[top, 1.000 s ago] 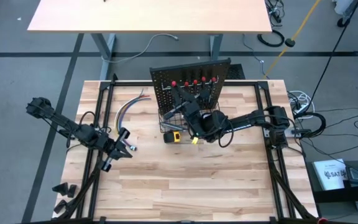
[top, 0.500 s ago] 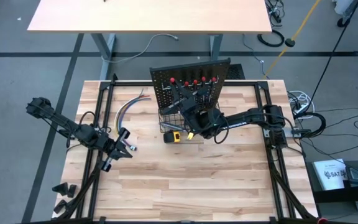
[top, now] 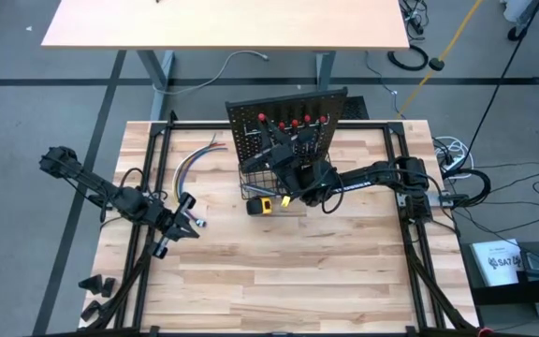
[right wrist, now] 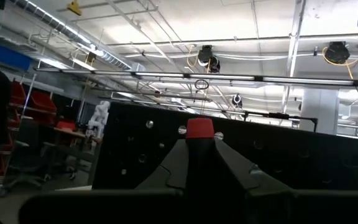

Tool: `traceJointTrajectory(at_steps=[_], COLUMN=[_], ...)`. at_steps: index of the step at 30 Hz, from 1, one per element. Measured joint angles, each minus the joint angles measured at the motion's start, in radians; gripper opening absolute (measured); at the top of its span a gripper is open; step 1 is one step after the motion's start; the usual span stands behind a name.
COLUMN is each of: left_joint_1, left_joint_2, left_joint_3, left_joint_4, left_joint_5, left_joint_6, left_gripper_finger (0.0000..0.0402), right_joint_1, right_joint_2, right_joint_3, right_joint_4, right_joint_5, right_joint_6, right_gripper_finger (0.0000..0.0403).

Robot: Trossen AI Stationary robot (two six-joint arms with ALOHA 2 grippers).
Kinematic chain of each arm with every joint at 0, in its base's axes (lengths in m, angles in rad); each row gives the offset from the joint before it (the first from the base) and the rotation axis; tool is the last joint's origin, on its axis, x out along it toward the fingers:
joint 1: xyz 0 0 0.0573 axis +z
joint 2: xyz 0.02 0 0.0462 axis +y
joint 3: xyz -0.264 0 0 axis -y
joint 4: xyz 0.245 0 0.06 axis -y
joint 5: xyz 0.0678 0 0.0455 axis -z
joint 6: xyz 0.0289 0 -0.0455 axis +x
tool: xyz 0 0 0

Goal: Hang tools onto peg board
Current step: Hang the black screwdriver onto the pegboard, then adjust the pegboard

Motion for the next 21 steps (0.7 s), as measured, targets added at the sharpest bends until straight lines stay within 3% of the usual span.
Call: traceJointTrajectory(at_steps=[7, 15, 21], left_joint_1=[0.000, 0.000, 0.000], left_joint_2=[0.000, 0.000, 0.000], left_joint_3=[0.000, 0.000, 0.000], left_joint_4=[0.000, 0.000, 0.000], left_joint_5=[0.000, 0.012, 0.018], left_joint_6=[0.000, -0.002, -0.002], left_gripper_finger=[0.0000, 0.0000, 0.0000], right_joint_1=[-0.002, -0.006, 0.001], right_joint_2=[-0.001, -0.001, -0.001], right_joint_3=[0.000, 0.000, 0.000], right_joint_4=[-0.068, -0.195, -0.219], right_joint_5=[0.024, 0.035, 0.035], right_joint_6=[0.025, 0.021, -0.050], right_gripper_finger=[0.0038, 0.0125, 0.0145])
